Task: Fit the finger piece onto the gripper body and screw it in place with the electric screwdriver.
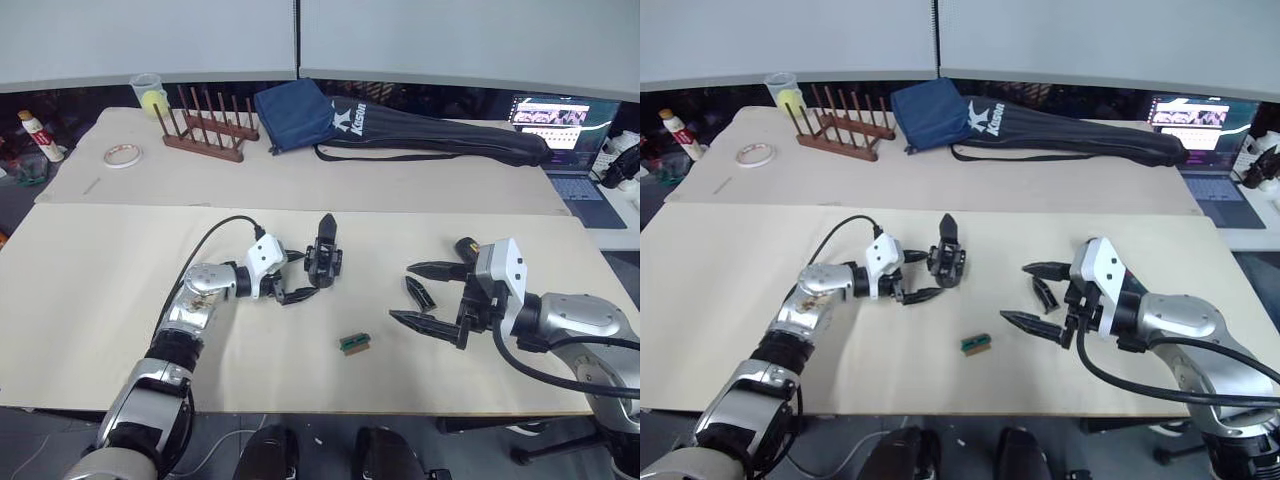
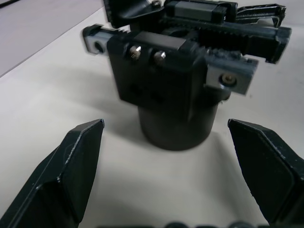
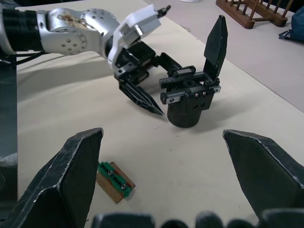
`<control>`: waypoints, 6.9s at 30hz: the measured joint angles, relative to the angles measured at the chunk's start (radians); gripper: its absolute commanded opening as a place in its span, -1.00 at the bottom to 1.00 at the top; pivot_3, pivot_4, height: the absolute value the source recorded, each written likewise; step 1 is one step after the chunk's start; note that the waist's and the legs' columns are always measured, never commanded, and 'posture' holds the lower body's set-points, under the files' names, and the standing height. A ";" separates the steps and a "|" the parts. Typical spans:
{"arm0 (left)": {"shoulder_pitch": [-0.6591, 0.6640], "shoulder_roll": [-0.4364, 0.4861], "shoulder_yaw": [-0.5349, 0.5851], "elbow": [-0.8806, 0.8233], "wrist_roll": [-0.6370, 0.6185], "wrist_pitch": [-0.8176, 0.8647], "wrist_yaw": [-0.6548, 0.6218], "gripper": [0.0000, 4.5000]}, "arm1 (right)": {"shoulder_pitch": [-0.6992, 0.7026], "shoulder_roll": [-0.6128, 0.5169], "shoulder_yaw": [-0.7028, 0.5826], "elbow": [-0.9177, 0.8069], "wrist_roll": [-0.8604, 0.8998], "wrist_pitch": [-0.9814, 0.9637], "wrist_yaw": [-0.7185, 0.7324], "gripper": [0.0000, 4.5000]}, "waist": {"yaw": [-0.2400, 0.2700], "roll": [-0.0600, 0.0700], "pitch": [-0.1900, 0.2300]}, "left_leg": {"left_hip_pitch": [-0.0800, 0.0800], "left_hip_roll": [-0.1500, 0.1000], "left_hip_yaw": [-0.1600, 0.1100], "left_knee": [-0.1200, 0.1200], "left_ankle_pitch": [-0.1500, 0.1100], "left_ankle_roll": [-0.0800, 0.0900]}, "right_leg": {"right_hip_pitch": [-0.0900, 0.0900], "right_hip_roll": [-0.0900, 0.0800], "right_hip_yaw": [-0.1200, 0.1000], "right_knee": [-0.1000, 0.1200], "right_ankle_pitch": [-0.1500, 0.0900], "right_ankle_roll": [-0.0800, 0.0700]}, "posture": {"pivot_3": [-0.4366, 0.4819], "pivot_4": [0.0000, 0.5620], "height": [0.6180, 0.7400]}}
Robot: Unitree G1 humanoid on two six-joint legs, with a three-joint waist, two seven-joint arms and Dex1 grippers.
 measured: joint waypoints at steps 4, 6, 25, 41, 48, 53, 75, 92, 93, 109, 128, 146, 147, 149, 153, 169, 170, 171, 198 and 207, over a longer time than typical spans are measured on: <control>-0.047 -0.044 0.001 0.085 0.009 -0.031 -0.009 0.96 | 0.008 0.000 -0.005 -0.012 0.000 0.000 -0.015 1.00 | 0.000 0.000 0.000 | 0.000 0.000 0.000 0.001 -0.003 0.004 | 0.000 0.000 0.000 0.000 0.000 0.000 | -0.05 -0.47 1.00; -0.072 -0.057 0.004 0.125 0.020 -0.050 -0.011 0.96 | 0.017 0.000 -0.007 -0.015 0.000 0.000 -0.018 1.00 | 0.000 0.000 0.000 | -0.001 0.000 0.000 0.003 -0.003 0.004 | 0.000 0.000 0.000 0.000 0.000 0.000 | -0.05 -0.47 1.00; 0.182 -0.102 0.030 -0.420 -0.014 0.299 0.151 0.20 | 0.025 0.000 0.010 -0.033 -0.004 -0.002 -0.024 1.00 | 0.003 0.000 0.000 | -0.003 0.001 -0.001 0.007 -0.003 0.004 | 0.001 0.000 0.001 0.001 0.001 0.003 | -0.05 -0.47 1.00; 0.213 -0.151 -0.032 -0.379 0.043 0.201 0.266 0.84 | 0.017 0.000 0.012 -0.031 -0.004 -0.002 -0.024 1.00 | 0.003 0.000 0.000 | -0.002 0.000 -0.001 0.006 -0.003 0.005 | 0.001 -0.001 0.001 0.000 0.001 0.003 | -0.05 -0.47 1.00; 0.252 -0.066 -0.030 -0.431 0.019 0.257 0.205 0.98 | 0.030 -0.012 0.010 -0.032 -0.004 -0.001 -0.024 1.00 | -0.004 0.000 0.000 | -0.001 0.001 0.000 0.006 -0.002 0.004 | 0.000 0.000 0.001 0.001 0.000 0.002 | -0.05 -0.47 1.00; 0.297 0.057 0.001 -0.560 -0.039 0.354 0.126 0.98 | 0.023 -0.071 0.001 -0.034 0.008 0.019 0.009 1.00 | -0.003 0.000 0.000 | -0.001 0.001 0.000 0.006 -0.003 0.004 | 0.000 -0.001 0.001 0.001 0.000 0.002 | -0.05 -0.47 1.00; 0.159 0.455 0.221 -1.089 -0.594 0.844 -0.102 0.98 | -1.044 -0.059 0.661 0.766 -0.007 1.060 -0.136 1.00 | -0.022 0.002 0.001 | -0.008 0.000 0.002 0.005 0.000 -0.001 | -0.008 0.000 0.001 0.003 0.000 0.001 | -0.05 -0.47 1.00; 0.152 0.454 0.194 -1.068 -0.550 0.813 -0.048 1.00 | -0.954 0.028 0.756 0.824 -0.173 0.979 -0.145 -0.31 | -0.026 0.002 0.001 | -0.008 0.001 0.003 0.005 0.001 -0.004 | -0.010 0.003 0.002 0.005 0.000 0.001 | -0.05 -0.47 1.00; 0.146 0.453 0.193 -1.061 -0.543 0.813 -0.044 1.00 | -0.951 0.027 0.756 0.820 -0.181 0.962 -0.136 -0.49 | -0.026 0.002 0.001 | -0.008 0.001 0.003 0.005 0.002 -0.004 | -0.010 0.003 0.002 0.005 0.000 0.001 | -0.05 -0.47 1.00; -0.023 -0.047 0.418 -0.901 -0.956 1.161 0.766 1.00 | -0.788 0.042 0.390 0.563 -0.297 0.020 0.004 -0.51 | -0.014 0.003 0.003 | 0.000 0.001 0.001 0.006 0.002 -0.005 | 0.001 0.004 0.003 0.003 0.000 0.001 | -0.05 -0.47 1.00; -0.069 -0.187 0.407 -0.881 -0.939 1.044 0.909 -0.84 | -0.717 0.238 0.278 0.355 -0.251 0.037 -0.115 -0.51 | -0.014 0.004 0.003 | 0.000 0.000 0.001 0.005 0.003 -0.006 | 0.000 0.004 0.002 0.003 0.000 0.001 | -0.05 -0.47 1.00; -0.071 -0.197 0.397 -0.893 -0.996 1.009 0.912 0.23 | -0.699 0.236 0.247 0.282 -0.235 0.118 -0.136 -0.51 | -0.014 0.004 0.003 | 0.000 0.000 0.001 0.005 0.003 -0.005 | 0.000 0.005 0.002 0.003 0.000 0.001 | -0.05 -0.47 1.00; -0.074 -0.199 0.397 -0.891 -0.999 1.008 0.914 0.23 | -0.699 0.236 0.246 0.282 -0.234 0.122 -0.136 -0.51 | -0.014 0.004 0.003 | 0.000 0.000 0.001 0.005 0.003 -0.006 | 0.000 0.005 0.002 0.003 0.000 0.001 | -0.05 -0.47 1.00; -0.074 -0.213 0.403 -0.877 -1.008 1.006 0.924 0.23 | -0.699 0.238 0.245 0.282 -0.229 0.127 -0.140 -0.51 | -0.014 0.004 0.003 | 0.000 0.000 0.001 0.005 0.003 -0.005 | 0.000 0.005 0.002 0.003 0.000 0.001 | -0.05 -0.47 1.00; -0.073 -0.225 0.421 -0.859 -1.038 0.991 0.940 -0.17 | -0.699 0.239 0.244 0.281 -0.215 0.139 -0.144 -0.51 | -0.015 0.004 0.003 | 0.000 0.000 0.001 0.005 0.003 -0.005 | 0.000 0.005 0.002 0.002 0.000 0.001 | -0.05 -0.47 1.00; -0.095 -0.105 0.371 -0.861 -1.065 1.056 0.880 -1.00 | -0.711 0.190 0.233 0.235 -0.162 0.124 -0.064 0.86 | -0.014 0.004 0.003 | 0.000 0.000 0.001 0.004 0.003 -0.005 | 0.000 0.005 0.002 0.002 0.000 0.001 | -0.05 -0.47 1.00; -0.116 -0.064 0.365 -0.852 -1.073 1.079 0.831 -1.00 | -0.726 0.172 0.222 0.243 -0.127 0.140 -0.020 0.86 | -0.015 0.004 0.003 | 0.000 0.000 0.001 0.004 0.003 -0.005 | 0.000 0.005 0.002 0.002 0.000 0.001 | -0.05 -0.47 1.00; -0.137 -0.024 0.354 -0.848 -1.077 1.103 0.782 -1.00 | -0.744 0.157 0.206 0.259 -0.088 0.160 0.024 0.86 | -0.016 0.004 0.003 | 0.000 0.001 0.001 0.004 0.003 -0.005 | 0.000 0.005 0.002 0.002 0.000 0.001 | -0.05 -0.47 1.00; -0.256 0.190 0.233 -0.704 -0.958 1.237 0.244 -1.00 | -0.939 0.151 0.231 0.548 0.177 0.540 0.336 0.03 | -0.023 0.004 0.003 | -0.002 0.002 0.001 0.003 0.002 -0.005 | -0.002 0.004 0.003 0.003 0.000 0.001 | -0.05 -0.47 1.00; -0.275 0.167 0.276 -0.682 -0.978 1.280 0.271 -1.00 | -0.930 0.164 0.230 0.535 0.181 0.540 0.324 0.03 | -0.023 0.004 0.003 | -0.002 0.002 0.001 0.003 0.002 -0.005 | -0.002 0.004 0.003 0.003 0.000 0.001 | -0.05 -0.47 1.00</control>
